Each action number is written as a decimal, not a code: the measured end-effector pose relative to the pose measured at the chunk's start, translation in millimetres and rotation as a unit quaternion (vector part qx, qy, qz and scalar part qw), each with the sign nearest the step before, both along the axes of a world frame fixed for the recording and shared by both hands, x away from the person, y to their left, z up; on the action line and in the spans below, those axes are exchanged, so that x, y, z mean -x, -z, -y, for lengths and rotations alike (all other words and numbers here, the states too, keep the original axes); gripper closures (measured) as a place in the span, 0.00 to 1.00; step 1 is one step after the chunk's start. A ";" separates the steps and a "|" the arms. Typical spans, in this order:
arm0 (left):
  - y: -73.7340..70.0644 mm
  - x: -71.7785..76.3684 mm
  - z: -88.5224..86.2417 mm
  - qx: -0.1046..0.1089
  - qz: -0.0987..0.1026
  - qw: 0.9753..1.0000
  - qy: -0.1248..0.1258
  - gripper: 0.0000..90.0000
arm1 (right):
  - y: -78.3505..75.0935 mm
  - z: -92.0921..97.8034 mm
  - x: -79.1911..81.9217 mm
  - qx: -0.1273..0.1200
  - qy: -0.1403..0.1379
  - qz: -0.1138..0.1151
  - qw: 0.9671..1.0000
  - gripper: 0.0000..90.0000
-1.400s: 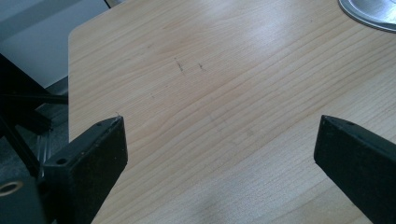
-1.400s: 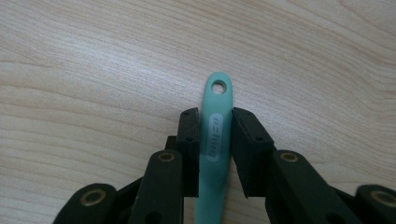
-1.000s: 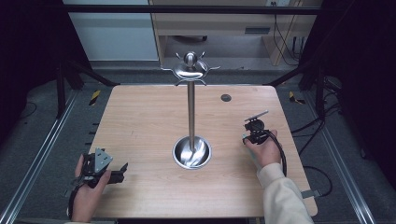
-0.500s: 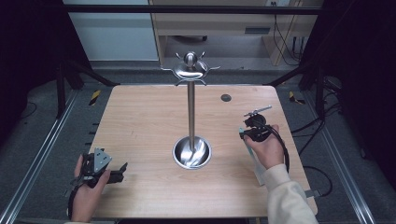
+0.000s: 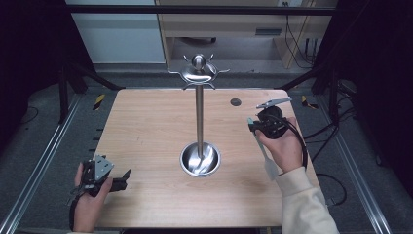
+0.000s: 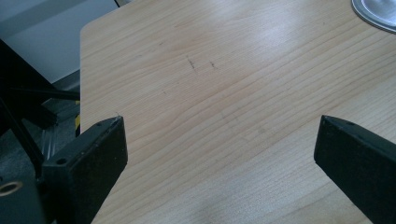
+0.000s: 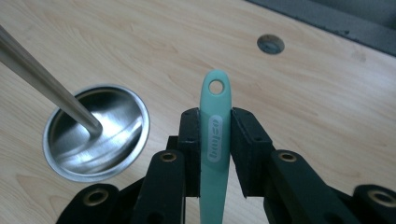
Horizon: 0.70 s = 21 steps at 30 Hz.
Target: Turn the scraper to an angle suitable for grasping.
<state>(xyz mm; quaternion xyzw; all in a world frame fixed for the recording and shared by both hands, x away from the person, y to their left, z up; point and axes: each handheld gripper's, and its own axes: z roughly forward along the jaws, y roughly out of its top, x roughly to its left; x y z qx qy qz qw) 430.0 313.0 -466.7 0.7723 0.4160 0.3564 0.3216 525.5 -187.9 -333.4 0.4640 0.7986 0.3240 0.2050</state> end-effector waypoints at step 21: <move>-3.1 -1.0 -8.6 0.013 0.005 1.000 -0.014 0.03 | -49.1 -18.3 14.6 -0.072 -0.025 0.077 0.994 0.83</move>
